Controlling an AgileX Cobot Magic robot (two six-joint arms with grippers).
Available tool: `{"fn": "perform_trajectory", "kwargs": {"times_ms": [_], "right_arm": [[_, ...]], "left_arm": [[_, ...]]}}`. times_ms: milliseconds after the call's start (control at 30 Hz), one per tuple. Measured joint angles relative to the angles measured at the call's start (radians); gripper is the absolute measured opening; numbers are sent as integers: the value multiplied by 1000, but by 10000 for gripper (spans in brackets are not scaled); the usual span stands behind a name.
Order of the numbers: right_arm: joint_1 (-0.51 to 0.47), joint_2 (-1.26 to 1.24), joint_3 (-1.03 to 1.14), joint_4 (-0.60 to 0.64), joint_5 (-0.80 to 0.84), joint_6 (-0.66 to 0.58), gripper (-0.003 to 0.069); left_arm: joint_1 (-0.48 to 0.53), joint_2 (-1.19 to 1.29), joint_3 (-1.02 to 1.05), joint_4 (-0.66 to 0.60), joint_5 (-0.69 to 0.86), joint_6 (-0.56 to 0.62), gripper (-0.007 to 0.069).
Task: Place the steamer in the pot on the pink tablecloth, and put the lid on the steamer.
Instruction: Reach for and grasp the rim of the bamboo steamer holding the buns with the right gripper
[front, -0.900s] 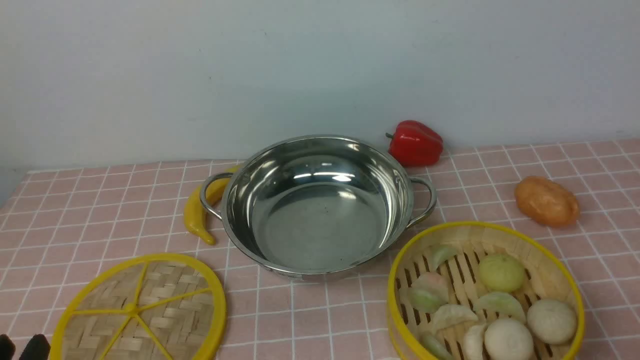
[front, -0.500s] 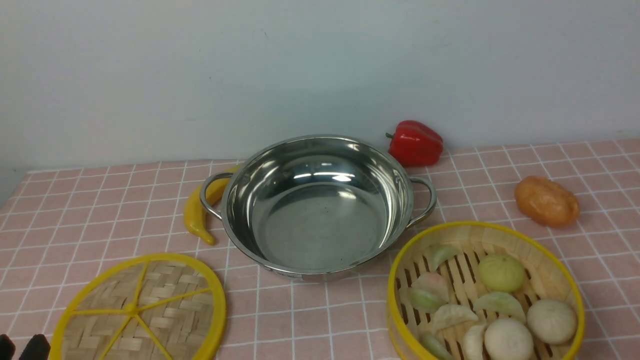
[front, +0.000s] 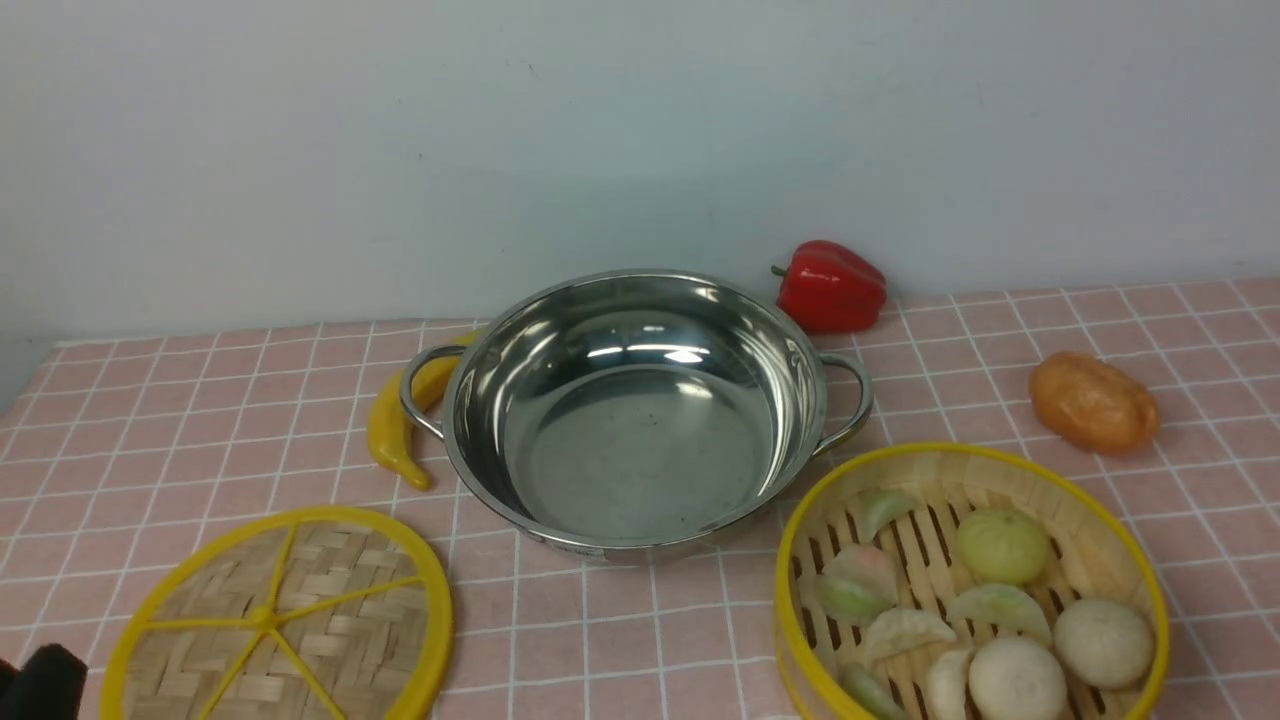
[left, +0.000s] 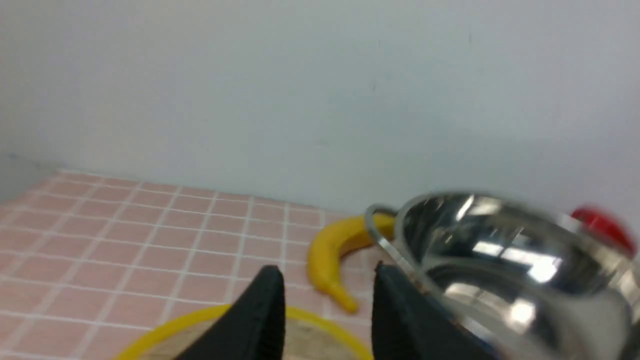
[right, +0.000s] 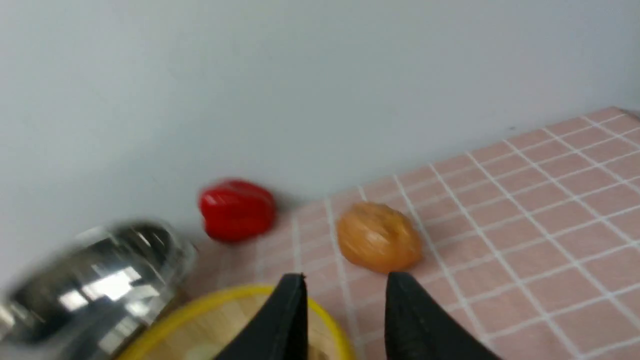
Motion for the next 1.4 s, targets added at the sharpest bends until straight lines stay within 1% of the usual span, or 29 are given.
{"fn": "perform_trajectory", "kwargs": {"times_ms": [67, 133, 167, 200, 267, 467, 533, 600, 633, 667, 700, 733, 800, 833, 867, 900, 933, 967, 1000, 1033, 1067, 1100, 1133, 1200, 1233, 1300, 1367, 1400], "right_arm": [[0, 0, 0, 138, -83, 66, 240], [0, 0, 0, 228, -125, 104, 240], [0, 0, 0, 228, -129, 104, 240], [0, 0, 0, 297, -168, 121, 240], [0, 0, 0, 334, -198, 127, 240], [0, 1, 0, 377, -263, 139, 240], [1, 2, -2, 401, -342, 170, 240], [6, 6, -44, 413, -558, 254, 240], [7, 7, -66, 403, -654, 264, 240], [10, 9, -93, 390, -733, 264, 240], [11, 11, -109, 381, -753, 261, 240], [12, 28, -171, 341, -895, 224, 240], [12, 72, -270, 274, -982, 126, 240], [12, 100, -331, 228, -985, 57, 240], [12, 133, -408, 165, -946, -27, 240], [12, 171, -478, 109, -880, -90, 240], [12, 179, -492, 97, -880, -101, 240], [12, 250, -592, 18, -723, -165, 240], [12, 309, -677, -39, -573, -195, 240], [12, 352, -733, -68, -461, -209, 240], [12, 363, -759, -80, -402, -211, 240], [12, 454, -845, -106, -186, -220, 240], [12, 513, -899, -115, -30, -224, 240], [12, 621, -976, -124, 234, -232, 240], [12, 693, -1014, -124, 409, -241, 240], [12, 807, -1032, -124, 587, -265, 240], [12, 922, -1030, -106, 736, -313, 240], [12, 978, -1027, -93, 770, -335, 240]], "left_arm": [[0, 0, 0, -155, -29, -96, 243], [0, 0, 0, -246, -40, -144, 243], [0, 0, 0, -254, -42, -147, 243], [0, 0, 0, -305, -48, -166, 243], [0, 0, 0, -321, -51, -173, 243], [0, 0, 0, -337, -113, -183, 243], [0, 0, 0, -368, -157, -225, 243], [0, 0, -30, -448, -216, -361, 243], [0, -1, -55, -462, -233, -406, 243], [0, -1, -95, -467, -257, -457, 243], [0, -1, -104, -467, -264, -465, 243], [0, 4, -172, -451, -314, -510, 243], [0, 24, -272, -362, -397, -519, 243], [0, 37, -311, -307, -451, -502, 243], [0, 69, -375, -193, -518, -456, 243], [0, 91, -411, -118, -542, -421, 243], [0, 97, -420, -98, -546, -411, 243], [0, 147, -488, 63, -542, -341, 243], [0, 189, -538, 184, -486, -303, 243], [0, 227, -570, 276, -431, -288, 243], [0, 228, -578, 276, -414, -286, 243], [0, 288, -629, 382, -276, -281, 243], [0, 337, -660, 437, -161, -286, 243], [0, 439, -702, 498, 58, -309, 243], [0, 502, -712, 511, 222, -319, 243], [0, 608, -714, 516, 429, -329, 243], [0, 714, -714, 516, 586, -329, 243], [0, 767, -714, 516, 645, -329, 243]]}}
